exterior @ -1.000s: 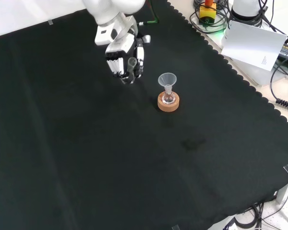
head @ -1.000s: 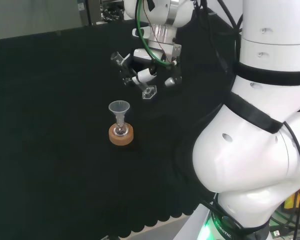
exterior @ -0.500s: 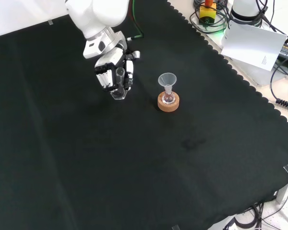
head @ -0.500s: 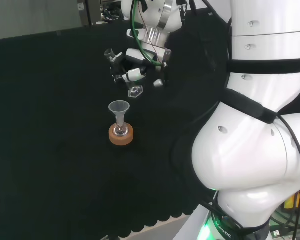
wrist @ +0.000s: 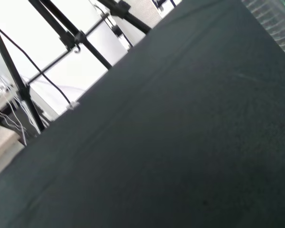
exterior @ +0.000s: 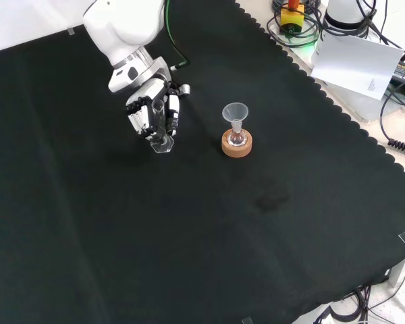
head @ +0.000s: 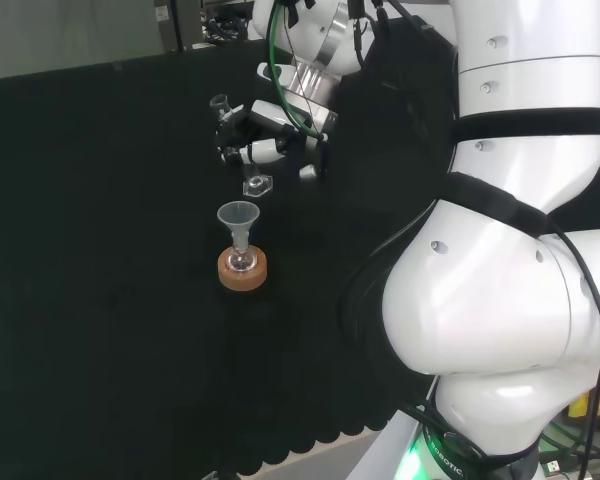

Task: Put the graduated cylinder back on the table.

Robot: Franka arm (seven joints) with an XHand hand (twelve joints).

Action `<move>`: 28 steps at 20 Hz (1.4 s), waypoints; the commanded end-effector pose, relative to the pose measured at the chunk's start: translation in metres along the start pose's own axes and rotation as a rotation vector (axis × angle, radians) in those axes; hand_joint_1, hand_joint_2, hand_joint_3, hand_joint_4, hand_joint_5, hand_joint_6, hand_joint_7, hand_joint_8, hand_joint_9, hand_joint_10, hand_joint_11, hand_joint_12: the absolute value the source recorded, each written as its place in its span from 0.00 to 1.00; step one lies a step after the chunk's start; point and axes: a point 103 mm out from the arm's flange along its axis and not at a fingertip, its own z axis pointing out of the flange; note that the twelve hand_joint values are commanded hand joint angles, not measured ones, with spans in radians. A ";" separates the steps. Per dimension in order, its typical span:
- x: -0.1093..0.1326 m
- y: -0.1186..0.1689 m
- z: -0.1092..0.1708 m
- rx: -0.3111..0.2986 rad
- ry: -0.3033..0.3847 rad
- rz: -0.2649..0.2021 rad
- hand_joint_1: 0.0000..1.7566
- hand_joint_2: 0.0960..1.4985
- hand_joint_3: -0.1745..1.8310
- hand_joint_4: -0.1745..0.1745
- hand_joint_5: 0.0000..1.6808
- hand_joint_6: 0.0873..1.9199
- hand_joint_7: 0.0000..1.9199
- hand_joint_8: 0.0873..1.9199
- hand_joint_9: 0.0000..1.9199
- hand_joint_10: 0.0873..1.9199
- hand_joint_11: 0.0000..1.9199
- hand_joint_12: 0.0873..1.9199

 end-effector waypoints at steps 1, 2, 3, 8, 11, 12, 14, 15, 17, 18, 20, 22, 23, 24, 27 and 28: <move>-0.001 0.004 0.007 -0.075 0.061 -0.040 0.65 0.74 0.08 0.12 0.58 0.51 0.64 0.11 0.73 0.00 0.69 0.32; -0.001 0.005 0.008 -0.075 0.063 -0.044 0.65 0.74 0.08 0.11 0.58 0.51 0.64 0.11 0.73 0.00 0.69 0.32; -0.002 0.006 0.008 -0.080 0.066 -0.046 0.65 0.74 0.08 0.11 0.58 0.51 0.64 0.11 0.73 0.00 0.69 0.32; -0.008 0.007 0.012 -0.095 0.081 -0.036 0.65 0.74 0.08 0.10 0.58 0.51 0.63 0.10 0.72 0.00 0.69 0.32; -0.012 0.008 0.014 -0.099 0.085 -0.031 0.65 0.74 0.08 0.09 0.58 0.51 0.63 0.10 0.72 0.00 0.69 0.32; -0.013 0.009 0.015 -0.099 0.089 -0.028 0.65 0.74 0.08 0.09 0.58 0.51 0.63 0.10 0.72 0.00 0.69 0.32; -0.016 0.008 0.015 -0.109 0.090 -0.024 0.65 0.74 0.08 0.09 0.58 0.51 0.62 0.10 0.72 0.00 0.68 0.32; -0.017 0.008 0.016 -0.112 0.092 -0.022 0.65 0.74 0.08 0.08 0.58 0.51 0.62 0.10 0.72 0.00 0.68 0.32; -0.019 0.008 0.016 -0.127 0.094 -0.018 0.65 0.74 0.08 0.07 0.58 0.52 0.62 0.11 0.72 0.00 0.68 0.32; -0.019 0.009 0.016 -0.130 0.095 -0.016 0.65 0.74 0.08 0.07 0.58 0.52 0.62 0.11 0.72 0.00 0.68 0.32; -0.021 0.008 0.016 -0.132 0.098 -0.013 0.65 0.74 0.08 0.07 0.57 0.52 0.62 0.11 0.71 0.00 0.68 0.32; -0.022 0.008 0.017 -0.132 0.097 -0.007 0.65 0.74 0.09 0.06 0.57 0.53 0.60 0.12 0.71 0.00 0.67 0.33; -0.023 0.007 0.018 -0.134 0.098 -0.005 0.65 0.74 0.09 0.05 0.56 0.54 0.60 0.12 0.71 0.00 0.67 0.34; -0.023 0.006 0.018 -0.138 0.103 -0.002 0.65 0.75 0.09 0.03 0.56 0.54 0.59 0.13 0.70 0.00 0.66 0.34; -0.024 0.004 0.019 -0.132 0.105 0.004 0.65 0.75 0.09 0.00 0.55 0.55 0.57 0.15 0.70 0.00 0.64 0.36; -0.025 0.004 0.019 -0.132 0.107 0.005 0.65 0.75 0.09 0.00 0.55 0.55 0.56 0.17 0.69 0.00 0.64 0.37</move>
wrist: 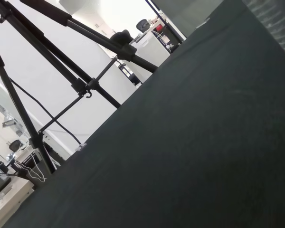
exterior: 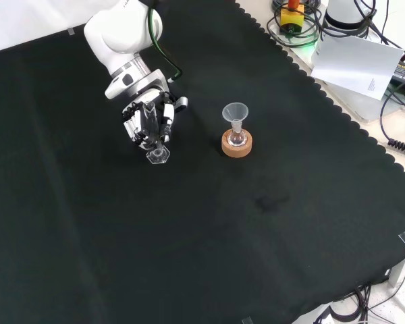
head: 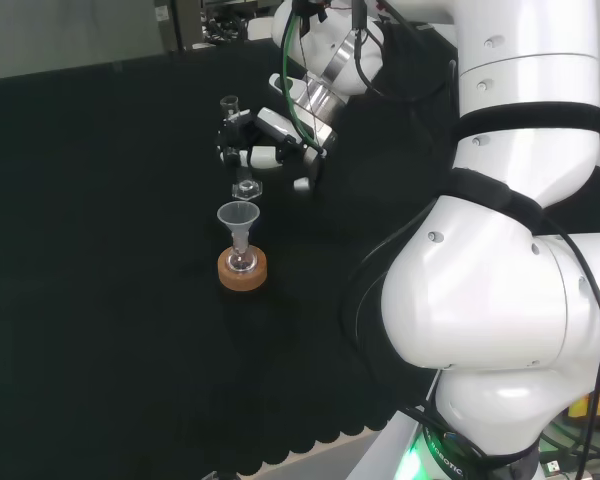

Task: Put the graduated cylinder back on the table.

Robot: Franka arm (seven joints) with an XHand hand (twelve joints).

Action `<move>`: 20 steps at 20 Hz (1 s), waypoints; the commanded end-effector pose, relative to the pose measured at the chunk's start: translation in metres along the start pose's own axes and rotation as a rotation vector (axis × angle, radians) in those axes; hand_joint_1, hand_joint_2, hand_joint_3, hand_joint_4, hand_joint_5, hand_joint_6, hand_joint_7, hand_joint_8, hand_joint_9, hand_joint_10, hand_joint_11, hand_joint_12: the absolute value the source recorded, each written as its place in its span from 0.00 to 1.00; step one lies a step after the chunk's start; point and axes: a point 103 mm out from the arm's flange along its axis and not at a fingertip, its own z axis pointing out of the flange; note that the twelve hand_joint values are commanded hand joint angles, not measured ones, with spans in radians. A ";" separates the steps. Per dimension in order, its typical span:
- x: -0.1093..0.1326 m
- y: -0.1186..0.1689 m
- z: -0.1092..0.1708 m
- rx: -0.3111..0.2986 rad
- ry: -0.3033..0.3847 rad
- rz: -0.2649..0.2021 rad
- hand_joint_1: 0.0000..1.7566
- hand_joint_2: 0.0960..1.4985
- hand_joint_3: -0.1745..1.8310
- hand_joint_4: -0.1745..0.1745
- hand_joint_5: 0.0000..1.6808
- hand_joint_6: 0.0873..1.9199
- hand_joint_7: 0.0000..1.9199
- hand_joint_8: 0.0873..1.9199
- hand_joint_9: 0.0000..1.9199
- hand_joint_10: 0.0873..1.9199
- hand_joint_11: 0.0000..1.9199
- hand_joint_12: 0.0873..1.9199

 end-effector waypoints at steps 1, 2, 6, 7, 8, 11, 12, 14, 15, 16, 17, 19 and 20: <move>-0.001 -0.004 0.000 0.004 0.008 0.010 0.65 0.75 0.09 0.00 0.54 0.56 0.55 0.19 0.69 0.00 0.63 0.37; -0.001 -0.004 0.000 0.007 0.010 0.010 0.65 0.76 0.09 0.01 0.54 0.57 0.54 0.21 0.69 0.00 0.63 0.38; 0.001 -0.006 -0.001 0.028 0.022 0.017 0.62 0.76 0.09 0.23 0.53 0.58 0.47 0.27 0.67 0.00 0.59 0.42; 0.001 -0.006 -0.002 0.032 0.018 0.020 0.61 0.76 0.09 0.33 0.53 0.58 0.45 0.27 0.66 0.00 0.56 0.44; 0.002 -0.006 -0.003 0.038 0.014 0.022 0.60 0.75 0.08 0.35 0.50 0.52 0.42 0.27 0.64 0.00 0.54 0.46; 0.004 -0.007 -0.007 0.054 0.005 0.030 0.56 0.71 0.03 0.38 0.43 0.37 0.36 0.27 0.58 0.00 0.43 0.53; 0.005 -0.007 -0.009 0.057 0.005 0.036 0.54 0.70 0.02 0.39 0.40 0.34 0.34 0.27 0.55 0.00 0.38 0.56; 0.006 -0.008 -0.013 0.067 0.002 0.051 0.52 0.69 0.00 0.40 0.35 0.30 0.30 0.27 0.51 0.00 0.32 0.61; 0.006 -0.008 -0.014 0.071 0.001 0.057 0.52 0.68 0.00 0.40 0.32 0.29 0.29 0.27 0.50 0.00 0.30 0.62; 0.006 -0.009 -0.016 0.070 -0.004 0.063 0.51 0.68 0.00 0.39 0.31 0.28 0.28 0.27 0.49 0.00 0.29 0.63; 0.007 -0.010 -0.018 0.066 -0.007 0.066 0.51 0.67 0.00 0.39 0.30 0.27 0.27 0.27 0.48 0.00 0.28 0.63; 0.010 -0.011 -0.024 0.058 -0.017 0.068 0.50 0.67 0.00 0.38 0.28 0.25 0.26 0.28 0.47 0.00 0.27 0.64; 0.012 -0.011 -0.028 0.054 -0.026 0.069 0.50 0.67 0.00 0.38 0.28 0.24 0.26 0.28 0.47 0.00 0.26 0.64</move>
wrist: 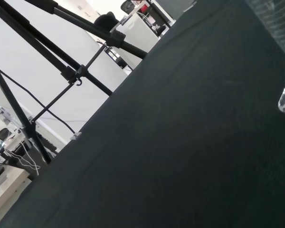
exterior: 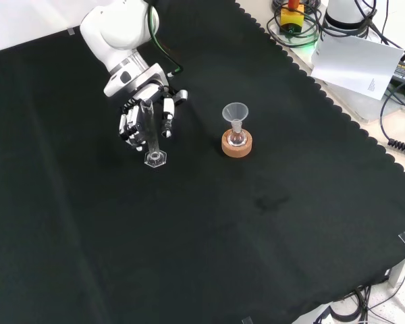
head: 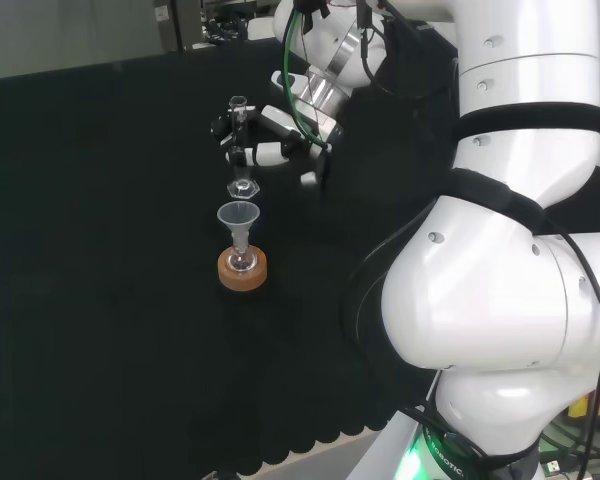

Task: Put the graduated cylinder back on the table.

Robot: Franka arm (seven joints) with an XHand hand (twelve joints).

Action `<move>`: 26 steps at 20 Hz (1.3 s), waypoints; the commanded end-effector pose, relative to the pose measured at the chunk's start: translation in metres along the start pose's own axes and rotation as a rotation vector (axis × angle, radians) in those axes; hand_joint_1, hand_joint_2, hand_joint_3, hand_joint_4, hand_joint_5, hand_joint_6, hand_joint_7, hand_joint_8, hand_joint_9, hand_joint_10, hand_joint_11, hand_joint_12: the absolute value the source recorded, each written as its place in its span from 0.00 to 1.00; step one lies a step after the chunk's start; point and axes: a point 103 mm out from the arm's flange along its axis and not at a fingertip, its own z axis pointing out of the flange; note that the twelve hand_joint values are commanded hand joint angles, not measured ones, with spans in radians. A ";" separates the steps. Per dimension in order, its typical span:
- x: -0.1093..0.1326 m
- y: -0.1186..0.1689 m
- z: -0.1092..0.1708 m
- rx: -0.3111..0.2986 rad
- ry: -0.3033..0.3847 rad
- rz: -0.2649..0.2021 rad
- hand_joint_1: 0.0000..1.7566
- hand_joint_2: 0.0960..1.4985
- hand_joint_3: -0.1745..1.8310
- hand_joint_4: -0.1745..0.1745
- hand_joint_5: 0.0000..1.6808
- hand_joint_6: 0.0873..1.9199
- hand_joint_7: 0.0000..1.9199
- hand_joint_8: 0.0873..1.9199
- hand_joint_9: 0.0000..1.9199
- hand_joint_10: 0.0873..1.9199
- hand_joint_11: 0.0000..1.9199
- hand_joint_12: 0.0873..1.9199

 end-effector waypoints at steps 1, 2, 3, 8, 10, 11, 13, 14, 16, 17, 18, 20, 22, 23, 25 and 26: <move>0.008 -0.005 -0.018 -0.016 -0.030 0.014 0.50 0.67 0.00 0.38 0.27 0.23 0.25 0.28 0.46 0.00 0.26 0.64; 0.010 -0.007 -0.024 -0.029 -0.035 0.016 0.50 0.67 0.00 0.37 0.27 0.22 0.25 0.28 0.46 0.00 0.25 0.64; 0.012 -0.008 -0.028 -0.037 -0.045 0.021 0.50 0.66 0.00 0.37 0.26 0.21 0.25 0.29 0.46 0.00 0.25 0.65; 0.019 -0.022 -0.054 -0.044 -0.123 0.066 0.48 0.66 0.00 0.36 0.24 0.15 0.19 0.29 0.41 0.00 0.21 0.66; 0.022 -0.031 -0.067 -0.049 -0.165 0.089 0.48 0.66 0.00 0.35 0.24 0.12 0.17 0.30 0.40 0.00 0.19 0.67; 0.023 -0.037 -0.075 -0.050 -0.191 0.108 0.48 0.66 0.00 0.35 0.24 0.12 0.16 0.30 0.39 0.00 0.19 0.67; 0.026 -0.049 -0.091 -0.061 -0.226 0.143 0.48 0.66 0.00 0.35 0.24 0.10 0.14 0.30 0.38 0.00 0.18 0.67; 0.029 -0.056 -0.100 -0.074 -0.244 0.161 0.48 0.66 0.00 0.35 0.24 0.09 0.14 0.30 0.37 0.00 0.17 0.67; 0.037 -0.068 -0.116 -0.096 -0.278 0.189 0.47 0.66 0.00 0.35 0.24 0.08 0.13 0.30 0.37 0.00 0.17 0.67; 0.042 -0.073 -0.122 -0.101 -0.295 0.202 0.47 0.66 0.00 0.35 0.24 0.08 0.13 0.30 0.37 0.00 0.16 0.67; 0.047 -0.078 -0.129 -0.099 -0.309 0.209 0.47 0.66 0.00 0.35 0.24 0.08 0.13 0.30 0.37 0.00 0.16 0.67; 0.060 -0.088 -0.140 -0.097 -0.357 0.215 0.47 0.66 0.00 0.35 0.24 0.07 0.12 0.30 0.36 0.00 0.16 0.68; 0.075 -0.097 -0.148 -0.101 -0.399 0.224 0.47 0.66 0.00 0.35 0.24 0.06 0.12 0.30 0.36 0.00 0.15 0.68; 0.083 -0.102 -0.152 -0.104 -0.414 0.230 0.47 0.66 0.00 0.35 0.24 0.06 0.12 0.30 0.36 0.00 0.15 0.68; 0.100 -0.112 -0.156 -0.109 -0.443 0.243 0.47 0.66 0.00 0.35 0.24 0.06 0.12 0.30 0.36 0.00 0.15 0.68; 0.108 -0.117 -0.157 -0.110 -0.459 0.250 0.47 0.66 0.00 0.35 0.24 0.06 0.12 0.30 0.36 0.00 0.15 0.68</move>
